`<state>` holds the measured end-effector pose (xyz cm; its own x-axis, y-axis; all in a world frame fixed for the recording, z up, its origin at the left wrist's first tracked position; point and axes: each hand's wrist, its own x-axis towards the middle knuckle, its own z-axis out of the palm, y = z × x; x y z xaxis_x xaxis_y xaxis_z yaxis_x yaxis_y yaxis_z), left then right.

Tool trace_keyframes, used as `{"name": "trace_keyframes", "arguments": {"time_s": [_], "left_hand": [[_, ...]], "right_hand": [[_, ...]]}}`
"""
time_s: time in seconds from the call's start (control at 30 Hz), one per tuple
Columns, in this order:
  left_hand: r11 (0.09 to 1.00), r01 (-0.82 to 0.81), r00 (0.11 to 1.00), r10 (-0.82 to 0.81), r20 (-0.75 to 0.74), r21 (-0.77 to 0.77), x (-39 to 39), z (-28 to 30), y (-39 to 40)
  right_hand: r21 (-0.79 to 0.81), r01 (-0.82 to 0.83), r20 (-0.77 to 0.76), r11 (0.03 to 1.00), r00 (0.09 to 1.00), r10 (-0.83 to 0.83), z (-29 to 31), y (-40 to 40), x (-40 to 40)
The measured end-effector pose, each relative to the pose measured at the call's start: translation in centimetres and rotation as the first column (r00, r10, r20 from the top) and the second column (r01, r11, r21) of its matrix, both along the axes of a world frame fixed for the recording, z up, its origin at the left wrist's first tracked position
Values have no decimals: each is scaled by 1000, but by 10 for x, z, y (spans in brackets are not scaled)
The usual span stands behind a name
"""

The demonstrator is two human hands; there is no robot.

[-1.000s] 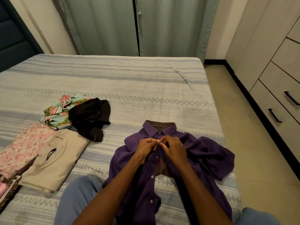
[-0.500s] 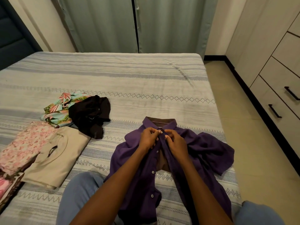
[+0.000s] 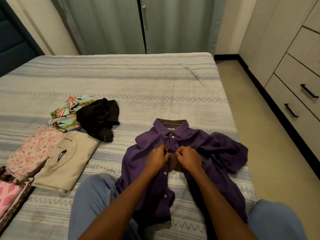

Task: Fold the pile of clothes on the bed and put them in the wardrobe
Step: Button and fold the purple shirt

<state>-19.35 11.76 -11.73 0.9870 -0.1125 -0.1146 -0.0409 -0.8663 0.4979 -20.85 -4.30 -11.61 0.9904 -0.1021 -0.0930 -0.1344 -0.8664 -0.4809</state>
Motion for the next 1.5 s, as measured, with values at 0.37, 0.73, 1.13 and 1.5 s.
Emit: {"name": "trace_keyframes", "arguments": {"time_s": [0.37, 0.73, 1.13, 1.5], "left_hand": [[956, 82, 991, -107, 77, 282, -8, 14, -3], [734, -220, 975, 152, -160, -642, -18, 34, -10], [558, -264, 963, 108, -246, -787, -28, 37, -16], [541, -269, 963, 165, -213, -797, -27, 29, -13]], "right_hand": [[-77, -92, 20, 993, 995, 94, 10, -5, -8], [263, 197, 104, 944, 967, -231, 32, -5, -26], [337, 80, 187, 938, 971, -149, 38, 6, -41], [302, -44, 226, 952, 974, -27, 30, 8, -44]]}}
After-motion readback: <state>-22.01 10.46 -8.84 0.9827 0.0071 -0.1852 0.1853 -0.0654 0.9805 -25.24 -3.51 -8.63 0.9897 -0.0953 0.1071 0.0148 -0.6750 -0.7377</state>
